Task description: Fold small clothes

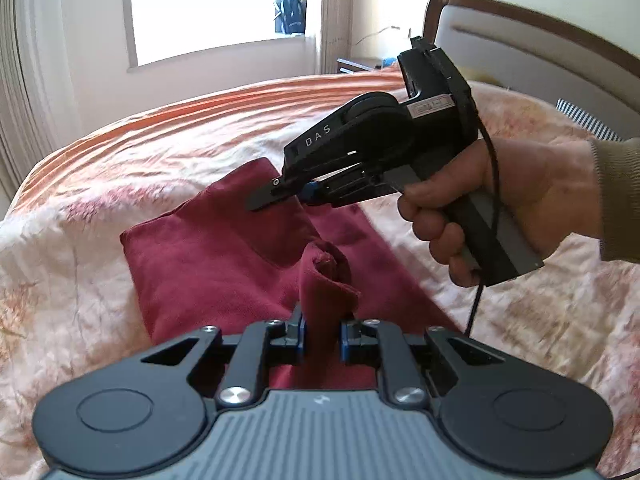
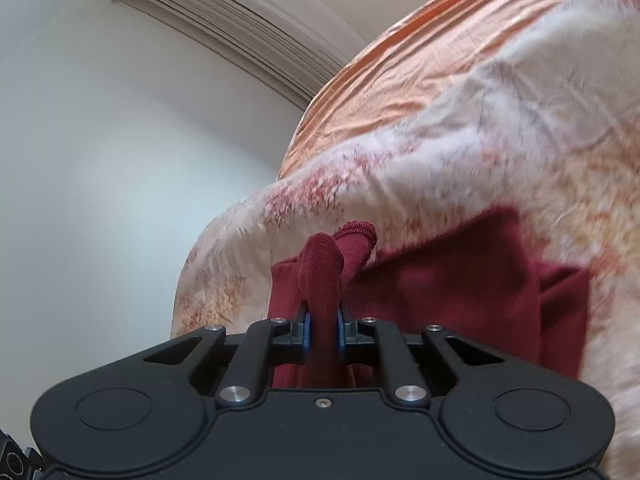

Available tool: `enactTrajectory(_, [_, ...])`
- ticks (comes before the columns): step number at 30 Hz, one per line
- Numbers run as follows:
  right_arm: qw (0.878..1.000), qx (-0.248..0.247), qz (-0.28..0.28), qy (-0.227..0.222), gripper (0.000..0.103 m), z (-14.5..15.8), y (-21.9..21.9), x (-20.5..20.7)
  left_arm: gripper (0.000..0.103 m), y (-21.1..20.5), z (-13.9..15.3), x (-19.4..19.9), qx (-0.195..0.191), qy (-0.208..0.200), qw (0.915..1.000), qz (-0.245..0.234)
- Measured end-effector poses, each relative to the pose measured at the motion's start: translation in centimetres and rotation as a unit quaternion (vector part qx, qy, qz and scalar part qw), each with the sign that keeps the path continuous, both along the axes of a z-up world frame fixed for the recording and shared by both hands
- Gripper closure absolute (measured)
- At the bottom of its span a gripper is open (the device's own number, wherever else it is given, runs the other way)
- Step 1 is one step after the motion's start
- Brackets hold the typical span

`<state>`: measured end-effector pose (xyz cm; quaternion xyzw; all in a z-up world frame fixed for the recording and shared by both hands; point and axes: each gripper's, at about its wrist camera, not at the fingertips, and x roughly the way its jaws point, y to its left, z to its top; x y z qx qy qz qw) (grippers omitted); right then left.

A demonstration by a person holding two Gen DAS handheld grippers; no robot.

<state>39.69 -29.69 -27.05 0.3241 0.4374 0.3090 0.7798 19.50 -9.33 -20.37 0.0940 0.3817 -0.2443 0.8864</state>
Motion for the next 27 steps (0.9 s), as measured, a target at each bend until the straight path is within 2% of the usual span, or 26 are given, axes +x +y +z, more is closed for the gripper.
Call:
enactTrajectory(6, [1.000, -0.025, -0.008, 0.010, 0.090, 0.3, -3.3, 0.0, 0.087, -2.7, -0.4, 0.2, -0.018, 0.004, 0.9998, -0.011])
enactTrajectory(14, [0.999, -0.013, -0.045, 0.021, 0.090, -0.6, -6.7, -1.2, 0.087, -4.8, -1.0, 0.5, -0.029, 0.014, 0.9992, -0.022])
enactTrajectory(19, [0.998, -0.004, -0.060, 0.034, 0.090, -1.5, -7.7, -1.7, 0.087, -4.8, -1.2, 0.6, -0.022, 0.020, 0.9991, -0.029])
enactTrajectory(23, [0.996, -0.020, -0.066, 0.047, 0.089, -2.8, -7.6, -2.0, 0.087, -5.5, -2.3, 1.0, -0.005, 0.040, 0.9988, -0.029])
enactTrajectory(27, [0.996, -0.019, -0.074, 0.051, 0.087, -3.5, -8.0, -2.3, 0.087, -5.5, -2.8, 1.5, -0.003, 0.054, 0.9982, -0.026])
